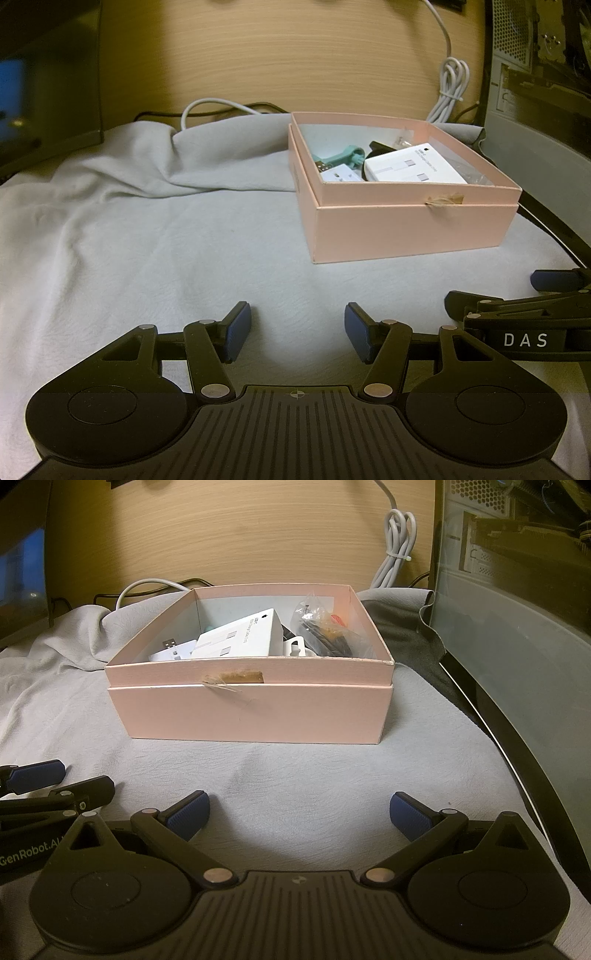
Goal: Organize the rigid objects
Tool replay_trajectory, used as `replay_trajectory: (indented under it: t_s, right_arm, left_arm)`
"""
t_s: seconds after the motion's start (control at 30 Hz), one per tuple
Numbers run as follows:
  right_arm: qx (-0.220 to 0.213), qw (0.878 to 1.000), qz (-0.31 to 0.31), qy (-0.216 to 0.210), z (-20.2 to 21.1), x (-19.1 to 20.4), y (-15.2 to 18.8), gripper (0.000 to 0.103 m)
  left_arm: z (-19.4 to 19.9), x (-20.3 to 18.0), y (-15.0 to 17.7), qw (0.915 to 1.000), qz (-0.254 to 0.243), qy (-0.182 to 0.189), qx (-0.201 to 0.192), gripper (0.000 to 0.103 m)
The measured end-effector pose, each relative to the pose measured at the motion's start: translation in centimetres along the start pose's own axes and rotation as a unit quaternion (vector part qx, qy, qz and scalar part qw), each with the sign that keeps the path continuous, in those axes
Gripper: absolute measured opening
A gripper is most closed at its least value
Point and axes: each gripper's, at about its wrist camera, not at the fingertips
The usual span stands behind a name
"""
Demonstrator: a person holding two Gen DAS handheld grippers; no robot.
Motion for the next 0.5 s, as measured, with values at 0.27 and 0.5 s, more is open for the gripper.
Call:
replay_trajectory:
  t_s: [0.27, 0.5]
  right_arm:
    - [0.000, 1.000, 0.000, 0.000, -0.01, -0.01, 0.01, 0.103]
    - [0.000, 1.000, 0.000, 0.000, -0.01, -0.02, 0.01, 0.103]
  left_arm:
    - [0.01, -0.01, 0.00, 1.0000, -0.002, -0.002, 0.000, 0.062]
    - [0.01, 0.00, 0.00, 1.0000, -0.001, -0.002, 0.000, 0.062]
Point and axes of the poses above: each gripper's, at about its wrist camera, not at the fingertips, and z roughly against the way its jaws point, x to its left, y to its underside, and after that the axes turned 13 degrees about -z, right-handed
